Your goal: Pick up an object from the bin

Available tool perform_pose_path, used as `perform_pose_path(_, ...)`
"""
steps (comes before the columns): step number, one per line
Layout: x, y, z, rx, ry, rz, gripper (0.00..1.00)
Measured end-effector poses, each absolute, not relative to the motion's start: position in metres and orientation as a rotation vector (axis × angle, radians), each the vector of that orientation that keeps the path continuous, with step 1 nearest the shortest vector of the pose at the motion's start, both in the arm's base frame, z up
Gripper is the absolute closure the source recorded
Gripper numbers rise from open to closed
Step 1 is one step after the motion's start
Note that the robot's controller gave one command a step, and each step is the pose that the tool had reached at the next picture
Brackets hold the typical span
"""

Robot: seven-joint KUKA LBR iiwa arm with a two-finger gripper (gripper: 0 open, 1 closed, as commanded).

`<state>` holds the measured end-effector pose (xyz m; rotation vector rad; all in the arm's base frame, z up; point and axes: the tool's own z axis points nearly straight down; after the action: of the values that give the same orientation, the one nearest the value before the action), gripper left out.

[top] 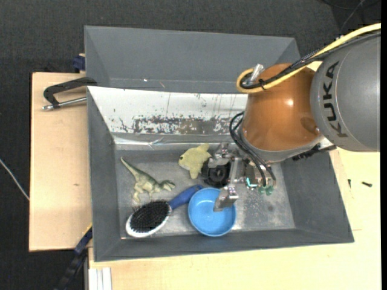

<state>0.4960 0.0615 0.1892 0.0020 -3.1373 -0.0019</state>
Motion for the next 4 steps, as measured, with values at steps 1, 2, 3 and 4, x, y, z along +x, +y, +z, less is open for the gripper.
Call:
perform_pose_path(1,0.511,0.042,0.081,0.678,-3.113,-0.002,0.00)
perform_pose_path(2,0.509,0.076,0.075,0.714,-3.075,0.002,0.00)
perform_pose_path(3,0.510,0.077,0.076,0.711,-3.067,-0.002,0.00)
perform_pose_path(4,0.511,0.077,0.076,0.709,-3.066,-0.003,0.00)
